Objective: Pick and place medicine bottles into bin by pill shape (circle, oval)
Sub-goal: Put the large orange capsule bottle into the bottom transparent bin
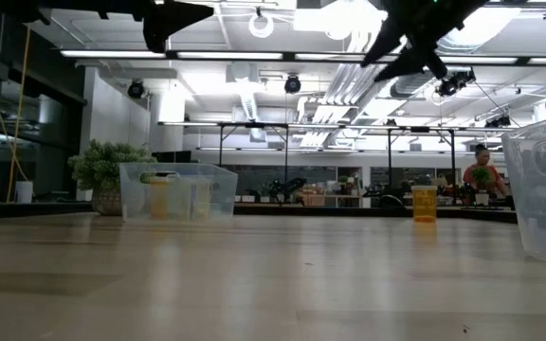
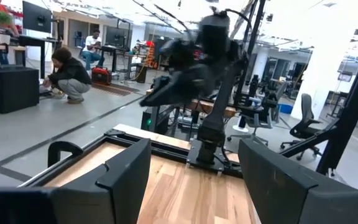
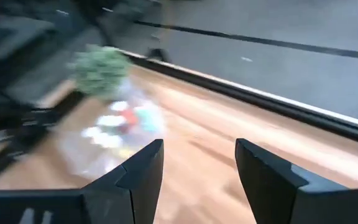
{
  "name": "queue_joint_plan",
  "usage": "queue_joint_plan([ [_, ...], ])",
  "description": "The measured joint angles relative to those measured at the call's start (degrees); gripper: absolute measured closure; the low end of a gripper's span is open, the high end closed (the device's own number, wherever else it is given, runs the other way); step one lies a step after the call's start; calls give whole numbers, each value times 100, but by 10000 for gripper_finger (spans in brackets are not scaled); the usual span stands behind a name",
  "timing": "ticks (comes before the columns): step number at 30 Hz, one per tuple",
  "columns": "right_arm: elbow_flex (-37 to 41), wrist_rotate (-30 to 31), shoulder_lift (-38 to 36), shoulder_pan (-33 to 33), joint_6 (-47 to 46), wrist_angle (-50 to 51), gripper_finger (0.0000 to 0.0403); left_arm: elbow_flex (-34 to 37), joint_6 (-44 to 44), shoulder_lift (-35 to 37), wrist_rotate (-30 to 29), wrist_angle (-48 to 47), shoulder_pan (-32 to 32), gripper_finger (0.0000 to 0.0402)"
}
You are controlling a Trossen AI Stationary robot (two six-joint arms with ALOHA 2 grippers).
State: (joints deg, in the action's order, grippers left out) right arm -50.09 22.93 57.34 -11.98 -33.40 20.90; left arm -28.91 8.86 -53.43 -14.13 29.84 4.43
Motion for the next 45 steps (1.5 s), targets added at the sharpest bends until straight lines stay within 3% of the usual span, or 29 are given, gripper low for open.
queue_joint_plan([
  [6,-263,-513,490,-989,198,1139,197,-2,0,0,0,-6,4,170],
  [15,-389,-388,1120,-1955,202,2389,100,-2,-2,0,-40,-8,4,170],
  [19,-299,-510,1431,-2358,-83,2659,77,-2,-2,0,-121,-6,4,170],
  [26,-157,-897,1941,-2817,-283,2265,72,-2,2,0,-150,-4,4,170],
  [45,-151,-848,2980,-3043,-731,1931,73,-2,-2,0,-151,-4,4,170],
])
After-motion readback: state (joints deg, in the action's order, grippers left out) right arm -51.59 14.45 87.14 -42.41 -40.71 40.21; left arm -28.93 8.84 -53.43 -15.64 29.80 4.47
